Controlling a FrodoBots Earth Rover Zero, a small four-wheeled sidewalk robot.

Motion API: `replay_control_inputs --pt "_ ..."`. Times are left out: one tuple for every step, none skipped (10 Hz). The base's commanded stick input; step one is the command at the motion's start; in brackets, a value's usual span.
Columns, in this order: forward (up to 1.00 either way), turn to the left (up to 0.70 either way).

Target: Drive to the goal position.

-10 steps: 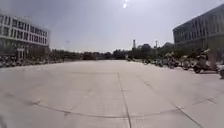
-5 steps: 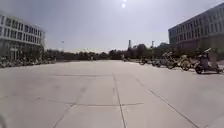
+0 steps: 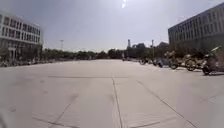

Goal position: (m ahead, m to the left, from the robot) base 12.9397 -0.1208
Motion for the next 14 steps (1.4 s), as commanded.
replay_control_inputs --pt "1.00 0.00" --pt "1.00 0.00" --pt "1.00 0.00" --pt "1.00 0.00" --pt "1.00 0.01" --pt "1.00 0.30" --pt "1.00 0.39" --pt "1.00 0.40" --pt "1.00 0.40" --pt "1.00 0.40" --pt "1.00 0.40" --pt "1.00 0.38" --pt "1.00 0.24" --pt "1.00 0.00"
